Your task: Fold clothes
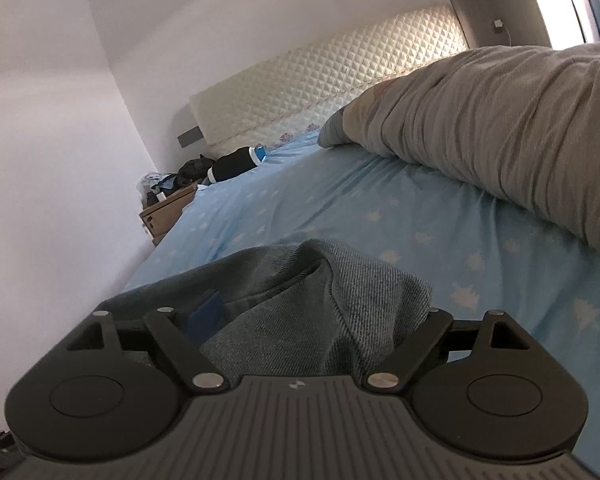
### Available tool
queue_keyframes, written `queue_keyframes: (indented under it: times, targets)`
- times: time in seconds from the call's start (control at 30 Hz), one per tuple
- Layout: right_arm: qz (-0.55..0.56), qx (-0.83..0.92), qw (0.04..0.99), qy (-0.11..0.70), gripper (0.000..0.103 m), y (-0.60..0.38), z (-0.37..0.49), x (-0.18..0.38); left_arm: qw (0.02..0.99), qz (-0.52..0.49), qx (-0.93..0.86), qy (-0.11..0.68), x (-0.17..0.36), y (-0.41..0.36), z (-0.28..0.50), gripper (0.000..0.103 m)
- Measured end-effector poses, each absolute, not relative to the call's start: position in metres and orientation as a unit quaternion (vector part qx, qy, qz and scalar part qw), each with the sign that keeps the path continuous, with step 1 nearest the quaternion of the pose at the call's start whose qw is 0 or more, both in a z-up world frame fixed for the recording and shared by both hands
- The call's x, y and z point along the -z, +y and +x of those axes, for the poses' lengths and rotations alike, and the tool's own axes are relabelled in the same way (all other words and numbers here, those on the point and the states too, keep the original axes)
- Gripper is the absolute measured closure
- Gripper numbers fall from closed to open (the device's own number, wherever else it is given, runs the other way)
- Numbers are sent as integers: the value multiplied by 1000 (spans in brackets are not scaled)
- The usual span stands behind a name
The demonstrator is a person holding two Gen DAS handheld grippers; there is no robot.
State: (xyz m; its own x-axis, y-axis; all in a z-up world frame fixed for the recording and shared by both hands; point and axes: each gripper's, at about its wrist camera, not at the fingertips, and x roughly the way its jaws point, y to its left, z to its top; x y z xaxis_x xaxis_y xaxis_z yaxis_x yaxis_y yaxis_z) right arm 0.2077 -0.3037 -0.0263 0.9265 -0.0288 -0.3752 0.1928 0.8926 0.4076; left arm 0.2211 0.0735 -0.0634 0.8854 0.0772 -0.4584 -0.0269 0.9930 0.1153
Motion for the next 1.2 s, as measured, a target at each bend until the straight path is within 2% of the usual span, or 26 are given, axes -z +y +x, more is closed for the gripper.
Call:
queue_keyframes:
  times: [0.13,0.27,0.4,0.53,0.73,0.97,1.1,1.2]
  targets:
    - [214,22,961,171,23,-297,202,21,971,-30,-50,230,47,107,202,89]
    - [175,-63,970,159,37,-273,191,11,970,-105,-58,212,29,133,194,90]
    - [135,-213,949,189,43,-231,177,7,973,-95,-58,200,28,135,190,90]
    - [38,-305,921,238,43,-175,161,13,976,-63,-70,198,38,129,187,89]
    - [-16,-324,915,241,26,-140,149,16,971,-70,-78,214,51,133,203,87]
    - [133,-314,918,202,25,-195,149,-3,969,-79,-78,221,56,136,217,86]
    - [235,-293,912,167,20,-228,161,-12,968,-84,-81,222,57,138,222,86]
    - [242,-229,923,194,15,-238,194,-19,967,-88,-80,225,58,139,225,86]
